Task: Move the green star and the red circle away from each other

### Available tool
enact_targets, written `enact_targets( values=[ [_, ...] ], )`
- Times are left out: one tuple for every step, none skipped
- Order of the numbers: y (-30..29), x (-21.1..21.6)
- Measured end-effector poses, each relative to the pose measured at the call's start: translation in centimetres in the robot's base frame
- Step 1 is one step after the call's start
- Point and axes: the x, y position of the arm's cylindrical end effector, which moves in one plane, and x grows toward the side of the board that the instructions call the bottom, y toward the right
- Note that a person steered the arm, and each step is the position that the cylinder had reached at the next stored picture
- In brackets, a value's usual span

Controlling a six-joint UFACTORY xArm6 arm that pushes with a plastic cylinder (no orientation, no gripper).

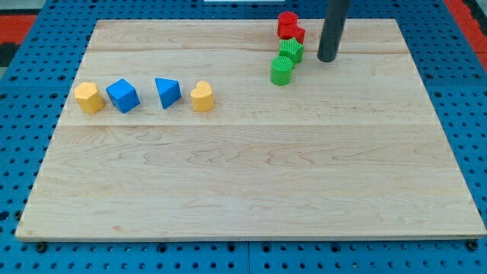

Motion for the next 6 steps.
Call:
enact_targets(
  values=[
    [-1.1,-0.2],
    [-5.4,-0.3],
    [-9.8,-1.7],
    [-9.1,-2.0],
    [-9.6,-3.5],
    [-11.3,-5.9]
  ],
)
